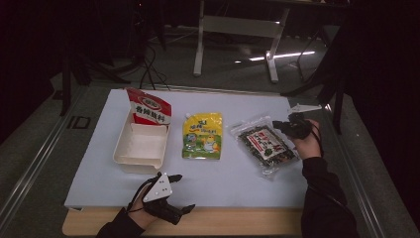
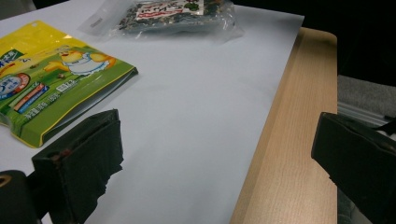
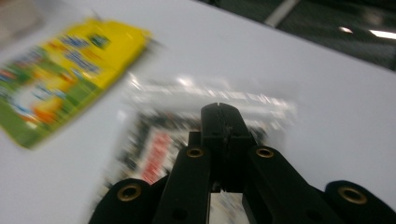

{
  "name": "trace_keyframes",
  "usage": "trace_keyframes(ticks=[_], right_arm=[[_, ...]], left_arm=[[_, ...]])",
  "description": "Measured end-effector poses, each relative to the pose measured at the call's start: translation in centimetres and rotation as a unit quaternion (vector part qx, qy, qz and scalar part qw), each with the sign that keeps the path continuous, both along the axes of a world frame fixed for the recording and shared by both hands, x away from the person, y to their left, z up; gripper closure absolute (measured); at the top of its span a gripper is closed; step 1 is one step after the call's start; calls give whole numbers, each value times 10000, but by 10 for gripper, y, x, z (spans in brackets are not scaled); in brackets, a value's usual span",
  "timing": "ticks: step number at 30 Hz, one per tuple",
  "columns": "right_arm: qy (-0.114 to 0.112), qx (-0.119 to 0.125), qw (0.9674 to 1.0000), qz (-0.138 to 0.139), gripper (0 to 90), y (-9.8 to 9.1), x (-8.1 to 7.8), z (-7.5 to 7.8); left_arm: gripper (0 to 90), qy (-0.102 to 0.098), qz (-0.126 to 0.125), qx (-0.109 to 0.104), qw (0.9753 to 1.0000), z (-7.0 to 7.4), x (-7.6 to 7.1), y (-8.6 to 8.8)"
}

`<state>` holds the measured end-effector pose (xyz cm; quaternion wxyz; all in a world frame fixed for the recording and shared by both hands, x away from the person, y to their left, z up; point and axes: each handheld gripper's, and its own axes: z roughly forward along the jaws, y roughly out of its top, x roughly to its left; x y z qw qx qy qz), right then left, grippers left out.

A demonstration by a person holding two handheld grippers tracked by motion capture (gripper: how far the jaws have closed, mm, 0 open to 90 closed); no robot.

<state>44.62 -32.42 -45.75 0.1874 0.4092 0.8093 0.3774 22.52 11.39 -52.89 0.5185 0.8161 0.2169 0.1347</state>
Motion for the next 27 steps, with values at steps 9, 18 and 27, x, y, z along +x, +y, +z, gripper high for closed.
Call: trace_keyframes(ticks=[9, 18, 27], right_arm=[[141, -51, 9983, -556, 900, -34, 11, -30], [392, -134, 9960, -795, 900, -44, 19, -55], [540, -78, 9939, -956, 900, -46, 21, -72]], left_arm=[[31, 26, 23, 24, 10000, -1, 1, -1], [31, 41, 20, 1, 10000, -1, 1, 0], [31, 9, -20, 38, 10000, -1, 0, -3]])
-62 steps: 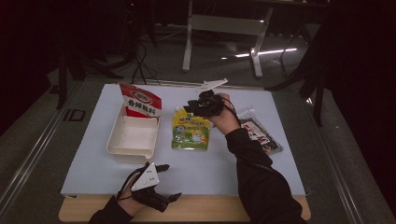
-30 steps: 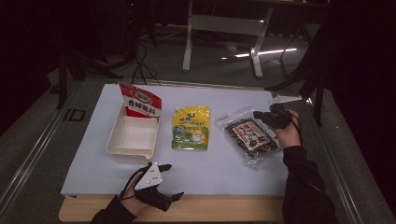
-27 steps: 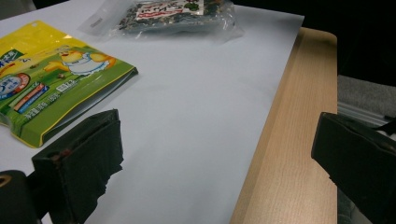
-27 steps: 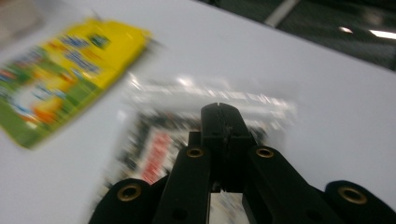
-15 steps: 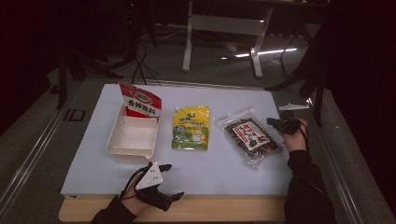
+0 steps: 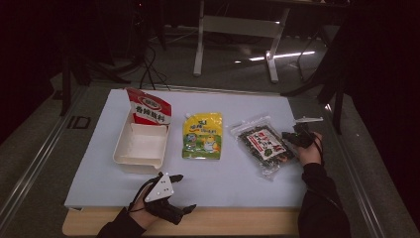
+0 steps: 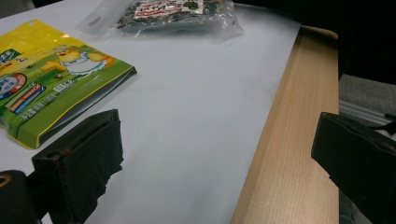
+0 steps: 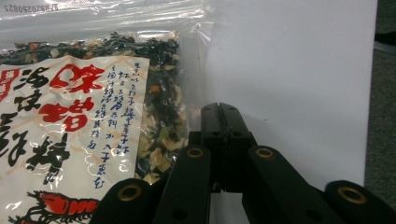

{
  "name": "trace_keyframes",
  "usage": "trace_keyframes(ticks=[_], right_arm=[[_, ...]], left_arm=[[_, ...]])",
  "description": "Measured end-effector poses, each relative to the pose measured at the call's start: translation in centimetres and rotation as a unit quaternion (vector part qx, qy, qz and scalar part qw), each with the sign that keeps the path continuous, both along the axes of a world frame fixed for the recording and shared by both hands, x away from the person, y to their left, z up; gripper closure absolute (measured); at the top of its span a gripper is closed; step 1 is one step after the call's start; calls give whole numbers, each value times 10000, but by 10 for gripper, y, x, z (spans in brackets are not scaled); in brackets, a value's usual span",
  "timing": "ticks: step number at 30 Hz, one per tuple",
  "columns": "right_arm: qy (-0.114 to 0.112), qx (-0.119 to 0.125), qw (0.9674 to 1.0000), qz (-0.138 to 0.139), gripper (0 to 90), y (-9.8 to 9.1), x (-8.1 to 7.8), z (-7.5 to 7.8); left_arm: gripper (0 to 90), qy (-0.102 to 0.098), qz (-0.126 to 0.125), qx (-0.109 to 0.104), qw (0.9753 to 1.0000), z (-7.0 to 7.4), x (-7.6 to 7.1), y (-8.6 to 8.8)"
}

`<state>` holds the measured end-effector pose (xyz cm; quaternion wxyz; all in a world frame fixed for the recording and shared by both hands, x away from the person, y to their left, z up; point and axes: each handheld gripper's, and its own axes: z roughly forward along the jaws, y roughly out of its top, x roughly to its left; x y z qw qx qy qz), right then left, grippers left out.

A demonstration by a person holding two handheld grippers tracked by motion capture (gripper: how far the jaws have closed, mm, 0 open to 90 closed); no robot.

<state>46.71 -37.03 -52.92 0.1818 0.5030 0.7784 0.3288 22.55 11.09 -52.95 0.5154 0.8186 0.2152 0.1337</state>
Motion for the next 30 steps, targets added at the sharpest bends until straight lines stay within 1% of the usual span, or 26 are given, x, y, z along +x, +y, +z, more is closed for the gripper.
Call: trace_keyframes(ticks=[3, 6, 9, 10, 12, 15, 17, 20, 25, 30], right_arm=[[34, 55, 10000, 12, 900, -1, -1, -1], [37, 71, 10000, 5, 900, -1, -2, -1], [-43, -78, 9999, -54, 900, -2, -1, -1], [-1, -38, 10000, -76, 900, -2, 0, -2], [94, -186, 9997, -108, 900, 0, 3, -6], [56, -155, 9998, -77, 900, 2, 2, -9], [52, -87, 9999, -48, 900, 2, 0, -9], [77, -19, 10000, 6, 900, 3, -4, -9], [115, -72, 9998, 170, 900, 10, -14, -8], [172, 58, 9992, 348, 900, 18, -29, -9]], left_arm=[[31, 42, 4, 14, 10000, -1, 1, 1], [31, 33, 2, 13, 10000, 0, 1, 1], [31, 47, 7, 3, 10000, -1, 1, 1], [31, 42, 8, 12, 10000, -1, 1, 1], [31, 47, 4, 10, 10000, -1, 1, 0], [31, 48, 9, -1, 10000, -1, 1, 1], [31, 53, 23, -4, 10000, -1, 1, 1], [31, 40, 10, 8, 10000, -1, 1, 1], [31, 21, 7, 0, 10000, 0, 0, 1], [31, -1, 2, 23, 10000, 1, -1, 1]])
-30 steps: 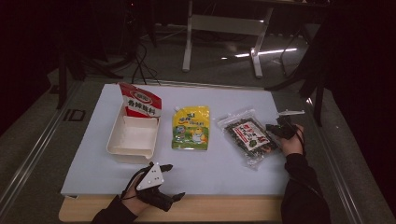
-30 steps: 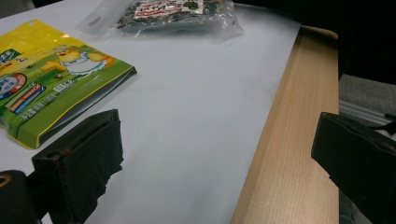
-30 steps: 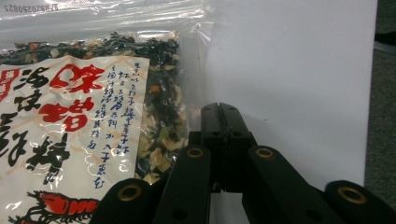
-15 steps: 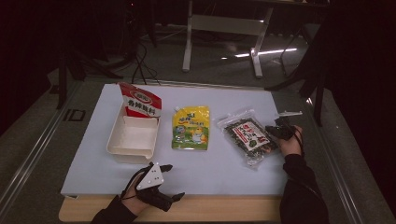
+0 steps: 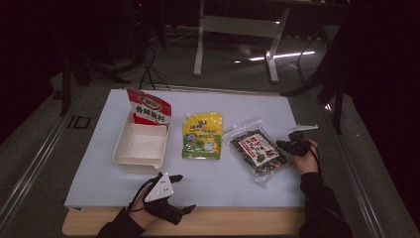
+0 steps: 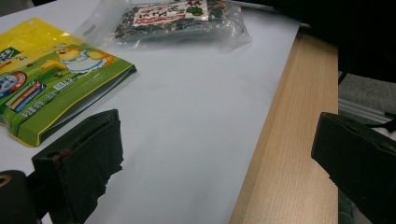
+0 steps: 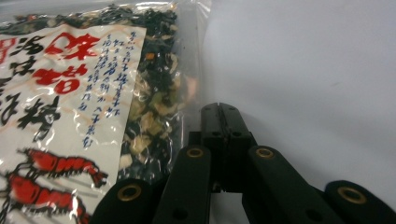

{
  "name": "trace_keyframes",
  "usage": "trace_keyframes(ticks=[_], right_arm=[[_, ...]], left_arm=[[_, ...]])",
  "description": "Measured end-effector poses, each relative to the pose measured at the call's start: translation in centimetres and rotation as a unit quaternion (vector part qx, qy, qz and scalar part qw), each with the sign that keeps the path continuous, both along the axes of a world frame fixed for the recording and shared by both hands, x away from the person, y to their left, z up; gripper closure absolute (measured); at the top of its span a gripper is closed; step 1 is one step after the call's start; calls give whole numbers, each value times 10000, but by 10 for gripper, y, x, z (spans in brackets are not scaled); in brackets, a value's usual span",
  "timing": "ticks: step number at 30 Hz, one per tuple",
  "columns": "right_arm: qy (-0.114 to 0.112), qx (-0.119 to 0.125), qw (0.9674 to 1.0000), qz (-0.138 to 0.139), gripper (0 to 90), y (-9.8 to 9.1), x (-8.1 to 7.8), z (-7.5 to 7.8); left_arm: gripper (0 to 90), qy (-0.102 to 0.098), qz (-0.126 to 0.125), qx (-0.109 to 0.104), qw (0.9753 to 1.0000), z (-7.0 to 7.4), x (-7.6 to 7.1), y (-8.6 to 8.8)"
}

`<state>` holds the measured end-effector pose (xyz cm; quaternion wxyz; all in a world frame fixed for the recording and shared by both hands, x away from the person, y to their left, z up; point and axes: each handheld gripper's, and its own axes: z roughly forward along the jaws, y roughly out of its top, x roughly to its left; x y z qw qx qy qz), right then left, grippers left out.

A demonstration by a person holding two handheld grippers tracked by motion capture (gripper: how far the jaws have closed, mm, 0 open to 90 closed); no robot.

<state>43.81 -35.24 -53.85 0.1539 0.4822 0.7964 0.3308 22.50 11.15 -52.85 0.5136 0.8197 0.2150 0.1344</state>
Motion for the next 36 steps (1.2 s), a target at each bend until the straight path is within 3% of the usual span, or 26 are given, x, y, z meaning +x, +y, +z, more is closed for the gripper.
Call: trace_keyframes(ticks=[8, 15, 18, 26, 36], right_arm=[[29, 33, 9998, 191, 900, 14, -30, 0], [157, 25, 9998, 103, 900, 24, -52, 3], [240, 166, 9993, 213, 900, 27, -59, 4], [181, 95, 9986, 492, 900, 44, -79, 9], [254, 207, 9968, 726, 900, 56, -100, 9]], left_arm=[[31, 8, -21, 2, 10000, 0, 0, -1], [31, -20, -32, -4, 10000, 1, -1, -1], [31, -9, -29, -11, 10000, 1, 0, -2], [31, -21, -47, -1, 10000, 1, -1, -2], [31, -24, -50, 4, 10000, 1, -1, -2]])
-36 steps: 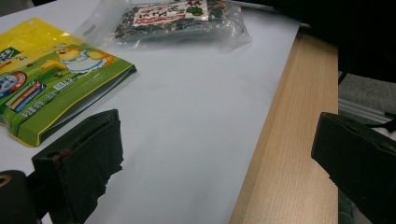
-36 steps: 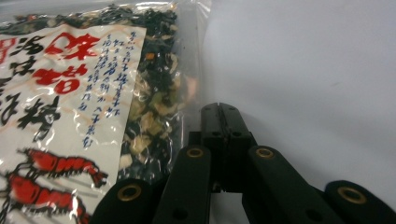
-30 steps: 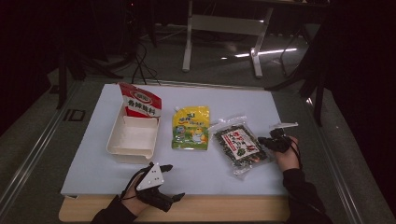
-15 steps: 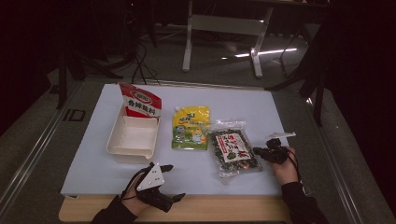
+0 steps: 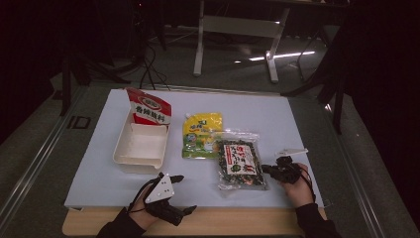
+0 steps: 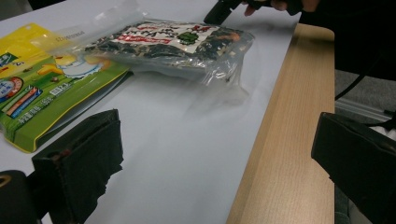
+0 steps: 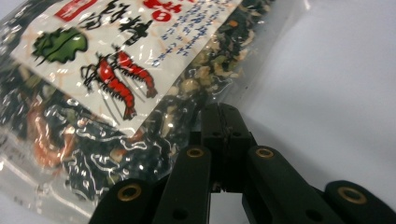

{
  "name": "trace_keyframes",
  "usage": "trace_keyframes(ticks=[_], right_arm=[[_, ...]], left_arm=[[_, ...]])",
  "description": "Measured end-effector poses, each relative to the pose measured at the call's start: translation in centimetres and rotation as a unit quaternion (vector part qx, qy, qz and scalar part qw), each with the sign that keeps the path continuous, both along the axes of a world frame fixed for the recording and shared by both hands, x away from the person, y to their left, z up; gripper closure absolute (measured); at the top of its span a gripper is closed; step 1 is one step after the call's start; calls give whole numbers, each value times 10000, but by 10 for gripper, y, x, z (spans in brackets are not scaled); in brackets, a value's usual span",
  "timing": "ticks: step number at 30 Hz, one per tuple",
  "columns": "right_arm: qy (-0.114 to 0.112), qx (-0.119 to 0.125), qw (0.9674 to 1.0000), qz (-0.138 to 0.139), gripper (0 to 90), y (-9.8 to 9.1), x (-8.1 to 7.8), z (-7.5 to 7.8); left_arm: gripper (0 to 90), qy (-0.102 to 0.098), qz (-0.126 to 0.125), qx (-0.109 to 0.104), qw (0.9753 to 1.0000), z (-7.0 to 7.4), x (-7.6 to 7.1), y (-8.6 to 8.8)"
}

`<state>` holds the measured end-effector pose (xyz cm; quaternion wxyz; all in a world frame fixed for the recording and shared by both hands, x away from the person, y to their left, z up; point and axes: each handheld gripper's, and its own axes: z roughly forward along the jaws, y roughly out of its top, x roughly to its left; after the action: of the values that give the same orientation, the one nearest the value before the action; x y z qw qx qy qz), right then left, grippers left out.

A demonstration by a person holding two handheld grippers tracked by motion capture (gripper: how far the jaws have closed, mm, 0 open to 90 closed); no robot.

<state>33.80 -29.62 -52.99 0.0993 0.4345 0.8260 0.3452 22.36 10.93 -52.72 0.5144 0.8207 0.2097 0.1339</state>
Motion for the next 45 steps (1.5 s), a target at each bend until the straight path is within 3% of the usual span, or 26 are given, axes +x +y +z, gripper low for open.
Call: trace_keyframes(ticks=[7, 15, 23, 35, 45], right_arm=[[-51, 53, 9996, 282, 900, 10, -10, 5], [-228, 48, 9996, 168, 900, 8, -1, 13], [-497, 66, 9987, 66, 900, 11, 24, 27], [-520, 33, 9985, -176, 900, 15, 67, 33], [-534, 153, 9984, -118, 899, 49, 109, 39]], left_arm=[[31, -11, -18, 12, 10000, 0, 0, -1], [31, -17, -12, 23, 10000, 0, 0, -1], [31, -11, -16, 41, 10000, -1, 0, -1], [31, 9, -22, 33, 10000, -2, 1, -1], [31, 28, -42, 52, 10000, -3, 1, 0]])
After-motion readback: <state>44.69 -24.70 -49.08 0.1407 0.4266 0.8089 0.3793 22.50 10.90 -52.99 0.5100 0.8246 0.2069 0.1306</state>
